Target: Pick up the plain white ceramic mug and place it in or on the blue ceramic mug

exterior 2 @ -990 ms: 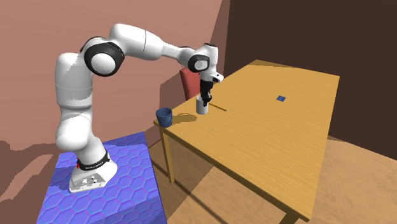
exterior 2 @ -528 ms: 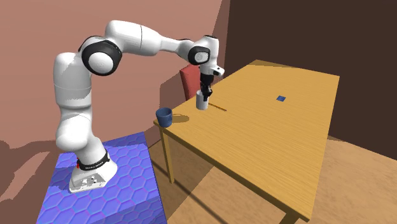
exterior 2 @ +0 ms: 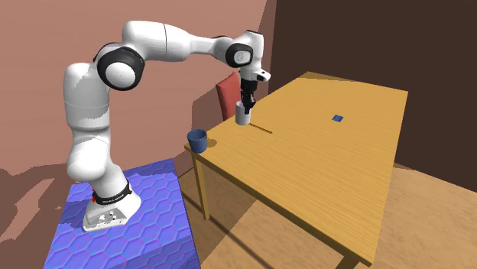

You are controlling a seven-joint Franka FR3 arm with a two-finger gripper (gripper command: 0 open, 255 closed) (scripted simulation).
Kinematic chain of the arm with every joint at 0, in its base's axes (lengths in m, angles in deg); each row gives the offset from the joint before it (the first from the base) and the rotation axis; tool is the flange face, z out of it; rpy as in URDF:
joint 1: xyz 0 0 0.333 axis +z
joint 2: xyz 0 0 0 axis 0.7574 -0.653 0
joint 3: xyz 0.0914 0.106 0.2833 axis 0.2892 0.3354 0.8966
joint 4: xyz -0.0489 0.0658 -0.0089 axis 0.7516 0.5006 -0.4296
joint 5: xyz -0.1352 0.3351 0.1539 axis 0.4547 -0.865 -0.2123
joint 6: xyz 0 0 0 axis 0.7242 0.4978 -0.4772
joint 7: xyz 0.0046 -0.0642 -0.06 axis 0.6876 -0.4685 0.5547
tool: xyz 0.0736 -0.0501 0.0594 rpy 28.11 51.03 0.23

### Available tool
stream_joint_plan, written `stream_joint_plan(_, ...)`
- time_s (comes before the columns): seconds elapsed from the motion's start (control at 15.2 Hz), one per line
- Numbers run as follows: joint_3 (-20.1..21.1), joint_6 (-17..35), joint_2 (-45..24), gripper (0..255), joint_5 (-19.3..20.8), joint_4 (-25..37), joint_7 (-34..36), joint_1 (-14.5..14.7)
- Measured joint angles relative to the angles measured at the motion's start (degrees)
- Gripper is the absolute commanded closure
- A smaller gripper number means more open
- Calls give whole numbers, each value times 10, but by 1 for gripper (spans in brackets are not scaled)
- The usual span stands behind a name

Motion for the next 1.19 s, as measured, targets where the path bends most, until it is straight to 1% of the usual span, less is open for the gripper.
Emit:
stream_joint_plan(0.53, 0, -60, -1, 255, 0, 61, 1, 0)
stream_joint_plan(0.59, 1, -60, 10, 255, 0, 49, 2, 1)
stream_joint_plan(0.66, 2, -55, 30, 255, -1, 25, 5, 2)
stream_joint_plan(0.79, 4, -42, 70, 255, -3, -28, 9, 5)
stream_joint_plan(0.99, 10, -31, 150, 255, -8, -118, 20, 10)
stream_joint_plan(1.19, 15, -26, 212, 255, -14, -185, 30, 16)
